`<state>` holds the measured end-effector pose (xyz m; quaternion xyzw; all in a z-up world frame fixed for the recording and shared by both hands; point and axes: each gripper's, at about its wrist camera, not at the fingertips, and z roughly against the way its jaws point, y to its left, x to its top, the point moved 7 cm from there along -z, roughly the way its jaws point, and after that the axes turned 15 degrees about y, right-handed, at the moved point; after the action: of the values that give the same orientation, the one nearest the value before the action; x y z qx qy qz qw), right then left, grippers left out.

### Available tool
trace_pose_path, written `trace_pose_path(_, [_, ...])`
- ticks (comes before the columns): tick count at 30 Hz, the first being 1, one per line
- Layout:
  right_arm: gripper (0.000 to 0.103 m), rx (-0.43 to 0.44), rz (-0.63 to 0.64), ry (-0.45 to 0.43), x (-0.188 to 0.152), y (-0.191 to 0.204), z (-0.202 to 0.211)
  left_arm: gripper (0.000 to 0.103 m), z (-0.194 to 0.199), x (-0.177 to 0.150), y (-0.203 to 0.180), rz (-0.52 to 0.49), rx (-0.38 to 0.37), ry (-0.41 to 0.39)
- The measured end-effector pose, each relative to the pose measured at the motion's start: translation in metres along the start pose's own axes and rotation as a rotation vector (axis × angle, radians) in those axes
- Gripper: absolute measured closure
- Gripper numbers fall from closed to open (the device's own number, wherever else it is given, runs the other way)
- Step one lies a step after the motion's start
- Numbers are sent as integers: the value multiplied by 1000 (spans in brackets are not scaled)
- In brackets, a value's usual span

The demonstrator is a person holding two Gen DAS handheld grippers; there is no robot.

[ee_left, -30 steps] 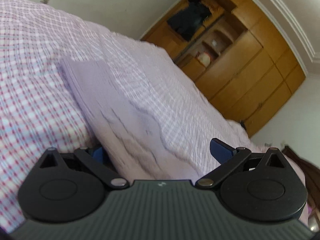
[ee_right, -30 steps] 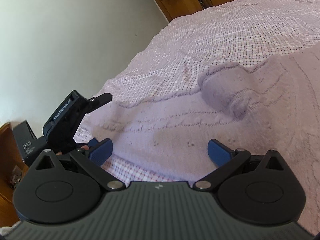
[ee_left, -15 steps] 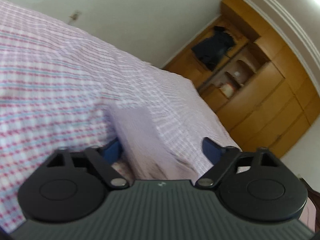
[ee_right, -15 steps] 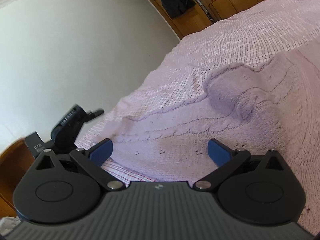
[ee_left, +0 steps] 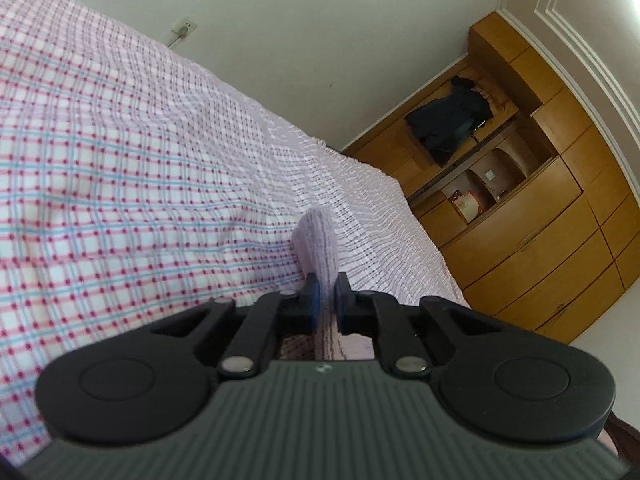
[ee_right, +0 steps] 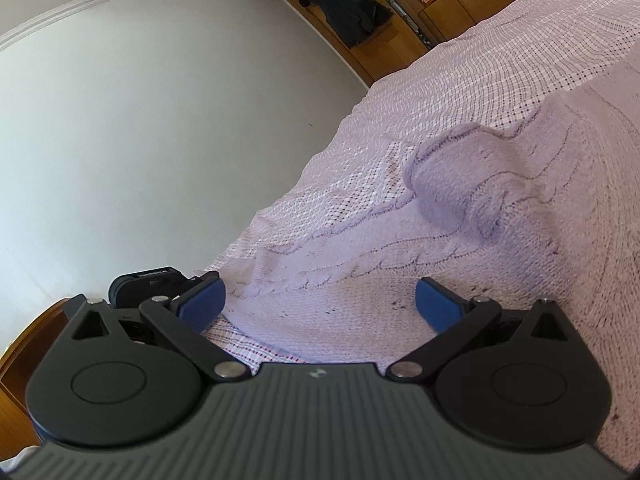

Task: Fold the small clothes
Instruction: 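Close the left gripper on the cardigan's sleeve cuff, then carry the held sleeve across the folded cardigan body with the left gripper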

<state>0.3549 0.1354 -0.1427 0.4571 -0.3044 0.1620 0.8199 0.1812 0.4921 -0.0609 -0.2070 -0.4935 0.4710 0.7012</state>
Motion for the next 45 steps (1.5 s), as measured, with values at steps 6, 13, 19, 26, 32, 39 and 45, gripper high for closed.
trace_pose_path(6, [0,14,-16,-48,0,3,13,94,25,-3,-22,-29,-28,-32])
trace_pose_path(13, [0,14,-66,-89,6,8,34,94,46,-23,-59,-91,-101,-32])
trace_pose_path(19, [0,-4,-61,-103,6,7,53,94,50,-45,-104,-208,-140,-8])
trace_pose_path(26, [0,-4,-100,-127,10,2,77,94,41,-79,-134,-282,-163,56])
trace_pose_path(32, [0,-2,-110,-134,13,-5,116,94,35,-112,-165,-394,-138,109])
trace_pose_path(39, [0,-13,-168,-156,16,-30,160,94,30,-156,-214,-461,-174,152])
trace_pose_path(45, [0,-32,-170,-210,23,-41,206,94,28,-187,-247,-529,-196,178])
